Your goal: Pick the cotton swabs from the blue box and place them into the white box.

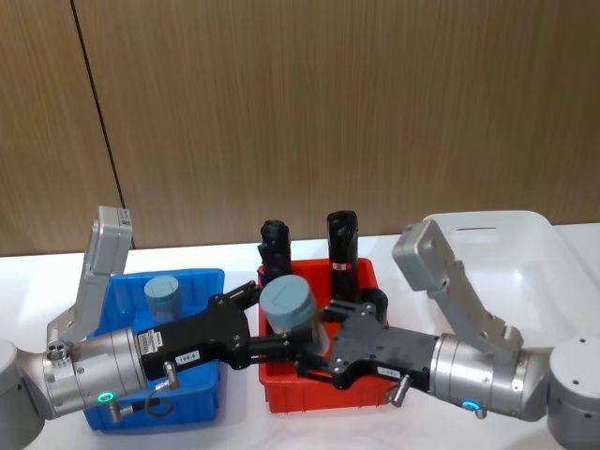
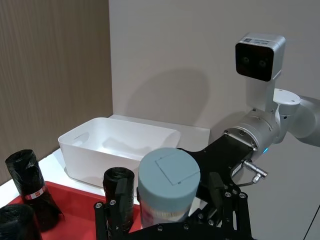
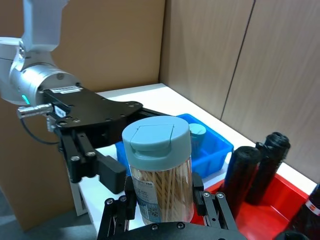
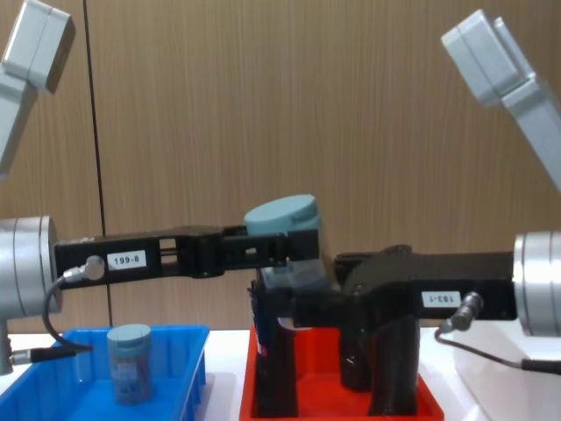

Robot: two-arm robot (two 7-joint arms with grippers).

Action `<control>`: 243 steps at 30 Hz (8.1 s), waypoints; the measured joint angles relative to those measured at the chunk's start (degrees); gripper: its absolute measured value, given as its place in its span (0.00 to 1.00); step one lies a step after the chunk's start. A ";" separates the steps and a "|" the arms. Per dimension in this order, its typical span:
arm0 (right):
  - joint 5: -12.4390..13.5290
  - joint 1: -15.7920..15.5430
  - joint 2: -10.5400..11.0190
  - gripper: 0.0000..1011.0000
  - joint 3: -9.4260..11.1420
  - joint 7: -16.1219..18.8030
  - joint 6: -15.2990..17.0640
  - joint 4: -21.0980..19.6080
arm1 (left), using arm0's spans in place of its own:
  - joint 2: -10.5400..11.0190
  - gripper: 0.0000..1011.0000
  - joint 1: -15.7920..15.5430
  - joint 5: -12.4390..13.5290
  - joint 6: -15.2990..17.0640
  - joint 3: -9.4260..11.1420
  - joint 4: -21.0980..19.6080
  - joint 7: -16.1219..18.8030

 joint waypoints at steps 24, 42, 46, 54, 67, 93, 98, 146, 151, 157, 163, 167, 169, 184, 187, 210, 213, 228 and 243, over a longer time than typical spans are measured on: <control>7.53 -2.43 6.95 0.64 6.32 -8.51 -1.92 0.85 | 0.00 0.99 0.00 0.00 0.00 0.00 0.00 0.00; 8.46 0.14 9.20 0.64 9.75 -15.21 -2.20 7.75 | 0.00 0.99 0.00 0.00 0.00 0.00 0.00 0.00; 7.90 1.81 8.94 0.64 10.01 -16.05 -2.02 11.15 | 0.00 0.99 0.00 0.00 0.00 0.00 0.00 0.00; 6.96 4.41 8.29 0.64 10.12 -16.92 -1.80 16.68 | 0.00 0.99 0.00 0.00 0.00 0.00 0.00 0.00; 6.15 6.75 7.80 0.93 10.46 -18.07 -2.03 21.92 | 0.00 0.99 0.00 0.00 0.00 0.00 0.00 0.00; 6.05 -1.23 6.14 0.99 10.21 -24.21 -5.01 11.08 | -0.45 0.99 1.89 4.04 -1.40 1.32 -3.10 10.63; 5.98 -3.74 5.59 0.99 10.10 -26.07 -5.92 7.60 | -0.63 0.99 2.58 5.58 -1.91 1.81 -4.25 14.62; 5.73 -17.52 2.67 0.99 9.52 -36.49 -10.82 -11.22 | -2.20 0.99 8.90 19.23 -6.67 6.21 -14.73 50.34; 5.74 -17.52 2.67 0.99 9.52 -36.48 -10.82 -11.22 | -2.36 0.99 9.56 20.69 -7.20 6.68 -15.86 54.23; 5.74 -17.52 2.66 0.99 9.52 -36.46 -10.81 -11.22 | -2.49 0.99 10.13 21.95 -7.66 7.06 -16.80 57.42; 5.74 -17.52 2.66 0.99 9.52 -36.46 -10.81 -11.22 | -2.54 0.99 10.29 22.31 -7.80 7.17 -17.06 58.37; 5.74 -17.52 2.67 0.99 9.52 -36.46 -10.81 -11.22 | -2.54 0.99 10.30 22.34 -7.81 7.18 -17.08 58.44; 5.74 -17.52 2.67 0.99 9.52 -36.46 -10.81 -11.21 | -2.54 0.99 10.30 22.33 -7.81 7.18 -17.08 58.44; 6.84 -17.03 2.69 0.99 9.62 -33.93 -9.08 -10.65 | -2.51 0.99 10.25 22.33 -7.81 7.14 -17.07 58.44; 7.05 -16.74 2.66 0.99 9.62 -33.04 -8.42 -10.30 | -2.51 0.99 10.24 22.32 -7.80 7.13 -17.07 58.44; 4.58 -10.13 0.33 0.99 8.11 -21.51 -3.90 -1.53 | -2.51 0.99 10.24 22.28 -7.75 7.13 -17.00 58.38; 4.11 -9.02 -0.14 0.99 7.92 -20.58 -3.65 -0.01 | -2.50 0.99 10.24 22.28 -7.76 7.13 -17.00 58.38; 2.42 -3.69 -2.32 0.99 7.32 -17.47 -2.88 7.69 | -2.51 0.99 10.24 22.29 -7.76 7.13 -17.00 58.39; 1.05 0.00 -4.16 0.99 6.36 -15.19 -2.30 12.83 | -2.51 0.99 10.24 22.29 -7.76 7.13 -17.00 58.39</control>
